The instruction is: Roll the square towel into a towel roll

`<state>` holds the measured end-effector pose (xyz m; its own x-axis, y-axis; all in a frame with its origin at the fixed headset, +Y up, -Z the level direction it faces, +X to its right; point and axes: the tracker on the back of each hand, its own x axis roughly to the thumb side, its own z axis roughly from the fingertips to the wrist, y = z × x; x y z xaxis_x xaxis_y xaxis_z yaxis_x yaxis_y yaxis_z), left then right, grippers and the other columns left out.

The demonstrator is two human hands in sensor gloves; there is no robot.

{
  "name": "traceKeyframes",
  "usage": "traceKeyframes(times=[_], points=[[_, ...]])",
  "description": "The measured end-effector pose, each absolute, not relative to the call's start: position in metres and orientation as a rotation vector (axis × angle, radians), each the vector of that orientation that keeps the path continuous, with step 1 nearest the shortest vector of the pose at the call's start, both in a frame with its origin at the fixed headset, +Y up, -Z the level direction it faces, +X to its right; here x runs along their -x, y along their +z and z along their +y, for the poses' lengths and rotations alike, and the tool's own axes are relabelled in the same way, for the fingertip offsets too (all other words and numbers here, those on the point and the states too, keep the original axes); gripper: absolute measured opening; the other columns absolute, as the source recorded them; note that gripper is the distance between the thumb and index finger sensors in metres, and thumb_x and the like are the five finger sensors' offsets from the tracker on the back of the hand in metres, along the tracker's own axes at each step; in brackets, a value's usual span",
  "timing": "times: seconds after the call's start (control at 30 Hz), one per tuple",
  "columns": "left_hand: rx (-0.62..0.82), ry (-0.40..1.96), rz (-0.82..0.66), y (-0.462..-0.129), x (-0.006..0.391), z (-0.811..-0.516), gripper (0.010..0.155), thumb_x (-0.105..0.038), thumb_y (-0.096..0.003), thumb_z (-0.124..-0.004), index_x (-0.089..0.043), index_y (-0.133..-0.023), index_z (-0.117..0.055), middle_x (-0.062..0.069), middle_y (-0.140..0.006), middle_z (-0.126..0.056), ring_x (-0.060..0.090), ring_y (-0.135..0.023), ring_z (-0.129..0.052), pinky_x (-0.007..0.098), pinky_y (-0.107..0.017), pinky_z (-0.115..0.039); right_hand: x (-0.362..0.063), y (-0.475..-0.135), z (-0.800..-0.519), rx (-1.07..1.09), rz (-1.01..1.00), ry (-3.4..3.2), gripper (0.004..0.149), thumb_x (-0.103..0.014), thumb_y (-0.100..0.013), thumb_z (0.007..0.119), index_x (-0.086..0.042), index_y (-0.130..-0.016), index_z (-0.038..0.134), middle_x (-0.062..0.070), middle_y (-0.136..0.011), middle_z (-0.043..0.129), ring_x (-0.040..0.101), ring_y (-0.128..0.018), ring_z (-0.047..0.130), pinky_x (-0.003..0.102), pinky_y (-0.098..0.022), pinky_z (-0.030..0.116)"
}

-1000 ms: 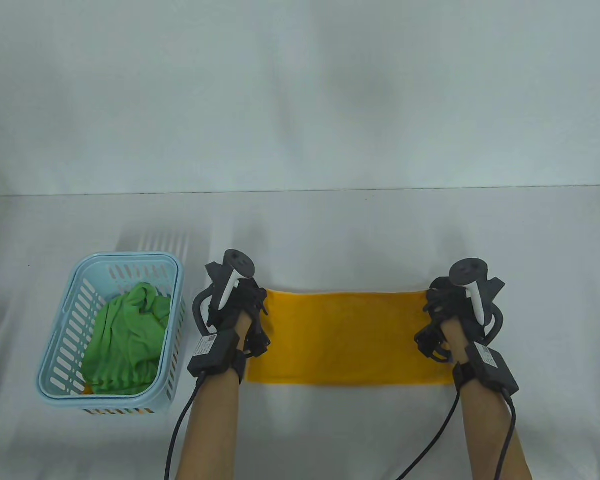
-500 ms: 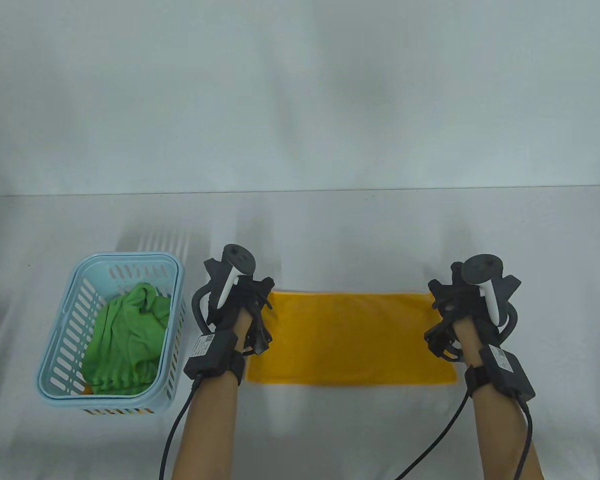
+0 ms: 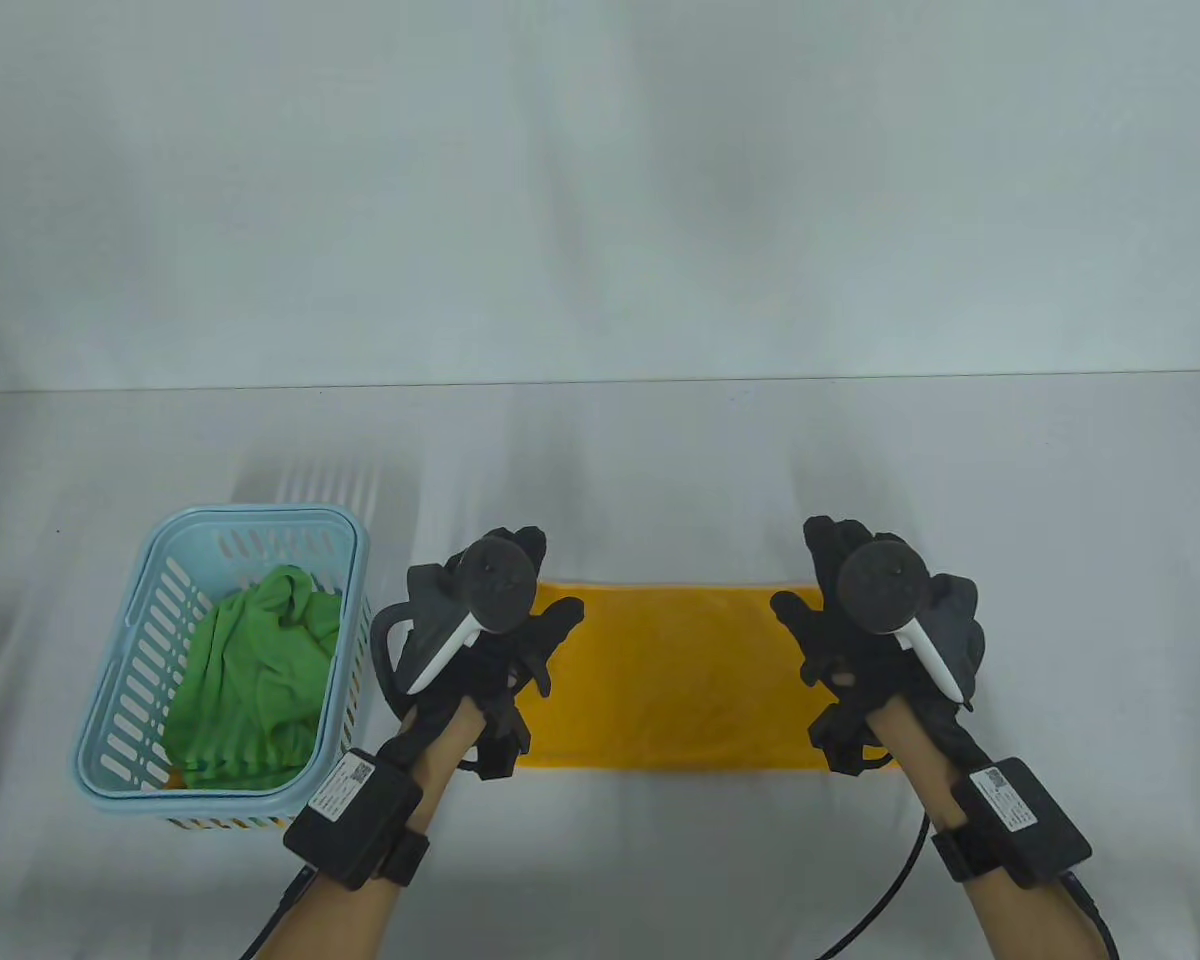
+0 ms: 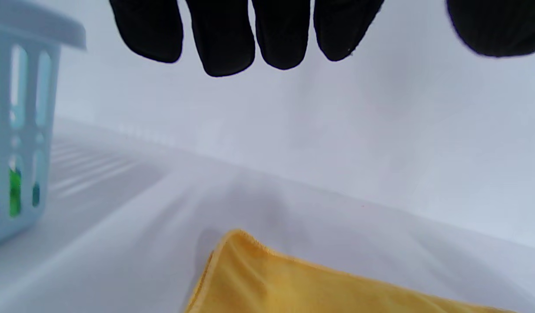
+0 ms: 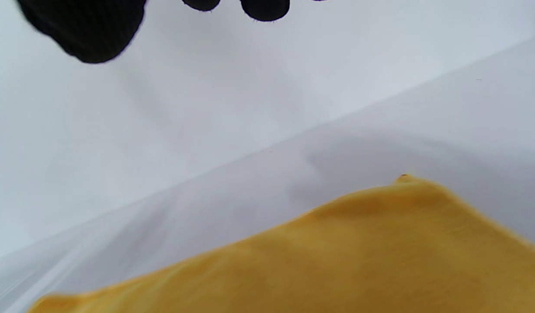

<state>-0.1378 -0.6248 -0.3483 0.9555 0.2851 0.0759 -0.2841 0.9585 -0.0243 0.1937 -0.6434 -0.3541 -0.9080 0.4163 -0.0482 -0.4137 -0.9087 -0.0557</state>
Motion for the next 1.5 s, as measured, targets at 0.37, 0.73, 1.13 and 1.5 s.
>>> traceKeyframes(times=[0.37, 0.73, 1.13, 1.5], points=[[-0.084, 0.352, -0.136, -0.3, 0.166, -0.625, 0.084, -0.065, -0.0351, -0.071, -0.032, -0.109, -0.049, 0.004, -0.118, -0.051, 0.039, -0.107, -0.061, 0.063, -0.075, -0.055, -0.119, -0.325, -0.64, -0.199, -0.002, 2.751, 0.079, -0.061, -0.033, 0.074, -0.04, -0.1, 0.037, -0.006, -0.113, 0.043, 0.036, -0.109, 0.037, 0.065, -0.073, 0.037], [-0.15, 0.394, -0.111, -0.286, 0.187, -0.619, 0.084, -0.064, -0.0354, -0.071, -0.031, -0.109, -0.05, 0.004, -0.117, -0.053, 0.039, -0.106, -0.063, 0.063, -0.075, -0.055, -0.023, -0.316, -0.691, -0.472, 0.319, 2.772, 0.076, -0.059, -0.035, 0.071, -0.038, -0.1, 0.038, -0.006, -0.111, 0.046, 0.035, -0.107, 0.044, 0.062, -0.072, 0.045], [-0.148, 0.409, -0.106, -0.285, 0.193, -0.619, 0.083, -0.064, -0.0356, -0.071, -0.031, -0.109, -0.05, 0.004, -0.116, -0.053, 0.039, -0.106, -0.064, 0.063, -0.074, -0.056, 0.039, -0.326, -0.752, -0.628, 0.603, 2.85, 0.069, -0.055, -0.035, 0.074, -0.034, -0.097, 0.051, -0.005, -0.103, 0.059, 0.03, -0.097, 0.062, 0.054, -0.069, 0.058], [-0.143, 0.403, -0.101, -0.286, 0.193, -0.619, 0.084, -0.063, -0.0357, -0.071, -0.03, -0.109, -0.049, 0.004, -0.116, -0.054, 0.039, -0.106, -0.065, 0.063, -0.074, -0.057, 0.054, -0.34, -0.766, -0.599, 0.509, 2.992, 0.072, -0.058, -0.029, 0.081, -0.038, -0.091, 0.05, -0.009, -0.093, 0.057, 0.023, -0.083, 0.062, 0.05, -0.068, 0.057]])
